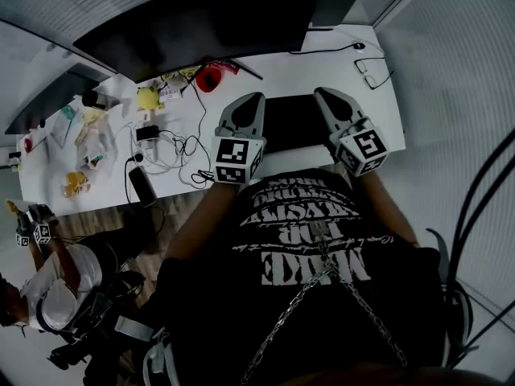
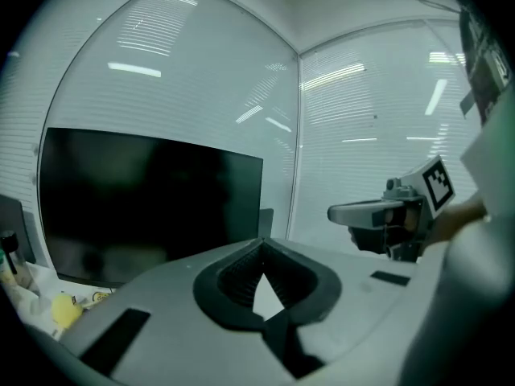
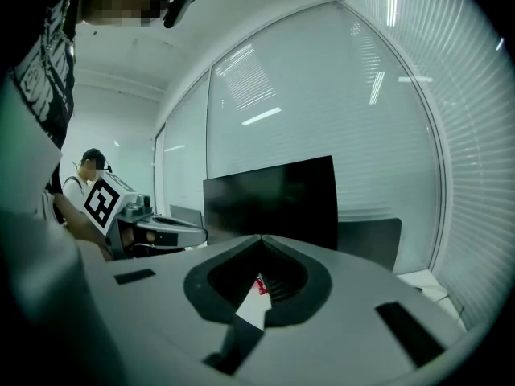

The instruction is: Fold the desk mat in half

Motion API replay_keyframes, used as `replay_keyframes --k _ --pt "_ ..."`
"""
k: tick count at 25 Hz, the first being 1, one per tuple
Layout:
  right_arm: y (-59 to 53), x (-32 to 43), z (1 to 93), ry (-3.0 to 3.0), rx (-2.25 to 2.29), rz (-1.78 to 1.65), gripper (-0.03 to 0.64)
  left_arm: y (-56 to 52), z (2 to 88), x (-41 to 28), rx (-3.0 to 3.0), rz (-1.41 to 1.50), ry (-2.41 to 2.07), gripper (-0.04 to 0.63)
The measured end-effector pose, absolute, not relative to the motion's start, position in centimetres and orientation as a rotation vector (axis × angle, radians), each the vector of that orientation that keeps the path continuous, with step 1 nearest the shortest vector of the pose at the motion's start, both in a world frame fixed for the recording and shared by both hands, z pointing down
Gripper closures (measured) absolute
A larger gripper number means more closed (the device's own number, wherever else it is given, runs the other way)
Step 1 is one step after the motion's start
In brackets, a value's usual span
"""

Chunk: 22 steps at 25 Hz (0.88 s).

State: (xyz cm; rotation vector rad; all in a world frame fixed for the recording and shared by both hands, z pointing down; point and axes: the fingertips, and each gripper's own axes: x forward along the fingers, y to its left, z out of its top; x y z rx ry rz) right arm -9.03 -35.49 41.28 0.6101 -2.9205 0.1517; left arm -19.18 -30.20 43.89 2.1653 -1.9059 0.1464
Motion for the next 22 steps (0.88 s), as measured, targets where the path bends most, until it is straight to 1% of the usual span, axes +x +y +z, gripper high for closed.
replay_keyframes --k 7,22 --pt "-34.0 -9.2 40.9 -2.921 0.668 0.123 0.617 -29.1 44.1 -20.3 2.190 0.136 -1.892 0.588" --pt "-32.7 -10.7 41.6 -2.904 0.700 0.193 0.617 -27.9 44.2 -22.2 2.208 0.143 -1.854 0.588"
